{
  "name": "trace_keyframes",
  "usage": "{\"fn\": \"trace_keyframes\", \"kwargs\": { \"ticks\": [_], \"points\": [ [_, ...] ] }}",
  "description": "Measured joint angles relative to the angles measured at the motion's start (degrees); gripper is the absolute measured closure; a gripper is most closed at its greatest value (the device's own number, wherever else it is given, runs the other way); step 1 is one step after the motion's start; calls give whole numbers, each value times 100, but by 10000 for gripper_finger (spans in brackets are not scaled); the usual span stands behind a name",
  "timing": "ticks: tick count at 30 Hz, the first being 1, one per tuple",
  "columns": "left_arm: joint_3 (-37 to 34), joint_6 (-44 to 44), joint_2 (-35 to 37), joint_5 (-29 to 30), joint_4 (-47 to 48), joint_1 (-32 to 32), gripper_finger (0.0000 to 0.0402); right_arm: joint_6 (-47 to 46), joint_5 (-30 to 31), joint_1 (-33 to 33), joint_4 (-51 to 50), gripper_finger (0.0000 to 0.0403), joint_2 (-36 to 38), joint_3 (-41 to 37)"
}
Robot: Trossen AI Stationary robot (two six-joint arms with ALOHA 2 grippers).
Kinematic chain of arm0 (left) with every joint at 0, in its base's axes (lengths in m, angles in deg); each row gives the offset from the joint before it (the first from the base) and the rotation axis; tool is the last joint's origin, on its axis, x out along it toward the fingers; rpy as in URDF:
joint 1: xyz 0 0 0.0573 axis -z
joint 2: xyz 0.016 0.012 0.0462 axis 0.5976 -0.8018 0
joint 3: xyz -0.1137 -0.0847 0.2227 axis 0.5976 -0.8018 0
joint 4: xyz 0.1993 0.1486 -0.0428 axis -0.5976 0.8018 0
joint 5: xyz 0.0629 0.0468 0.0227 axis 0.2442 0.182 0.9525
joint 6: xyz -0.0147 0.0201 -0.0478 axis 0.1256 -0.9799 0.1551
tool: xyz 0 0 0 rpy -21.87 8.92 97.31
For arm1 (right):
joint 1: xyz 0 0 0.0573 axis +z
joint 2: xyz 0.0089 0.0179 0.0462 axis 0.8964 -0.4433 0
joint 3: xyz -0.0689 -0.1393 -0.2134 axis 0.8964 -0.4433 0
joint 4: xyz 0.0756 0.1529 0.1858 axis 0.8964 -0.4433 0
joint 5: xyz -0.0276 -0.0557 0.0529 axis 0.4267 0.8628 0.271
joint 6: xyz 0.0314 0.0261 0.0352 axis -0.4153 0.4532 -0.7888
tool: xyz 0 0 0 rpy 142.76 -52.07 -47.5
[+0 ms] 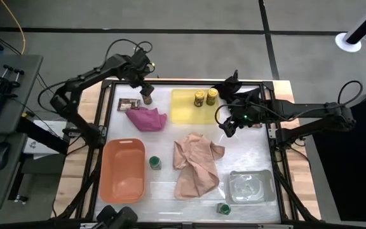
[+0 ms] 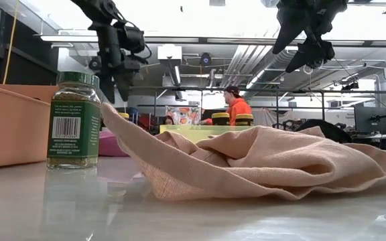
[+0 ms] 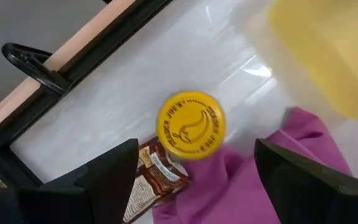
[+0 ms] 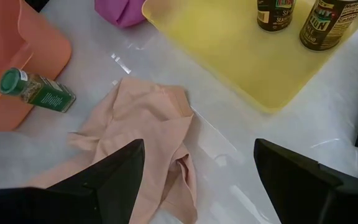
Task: Sort spices by type
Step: Put the yellow spice bottle into the yellow bin
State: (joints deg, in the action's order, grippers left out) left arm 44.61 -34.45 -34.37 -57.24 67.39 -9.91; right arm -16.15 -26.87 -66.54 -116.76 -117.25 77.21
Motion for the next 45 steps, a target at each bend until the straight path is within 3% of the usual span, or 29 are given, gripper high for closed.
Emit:
{"fn": "trace_keyframes", "kwargs": {
  "ticks": [16,33,37,42,45],
  "points": [
    [2,-1053,-677,-306,-178,-129,97,-241,6,-2,2,108,-2,2],
    [2,-1093,-1246,-318,-153,-94,98,-333,85,-2,7,108,-2,2],
    [2,-1097,-1246,-314,-129,-94,123,-331,136,-2,7,108,-2,2],
    [5,-1104,-1243,-292,-43,-94,207,-331,138,-2,6,108,-2,2],
    [10,-1112,-1211,-296,19,-94,212,-331,142,-2,7,108,-2,2]
  ]
}}
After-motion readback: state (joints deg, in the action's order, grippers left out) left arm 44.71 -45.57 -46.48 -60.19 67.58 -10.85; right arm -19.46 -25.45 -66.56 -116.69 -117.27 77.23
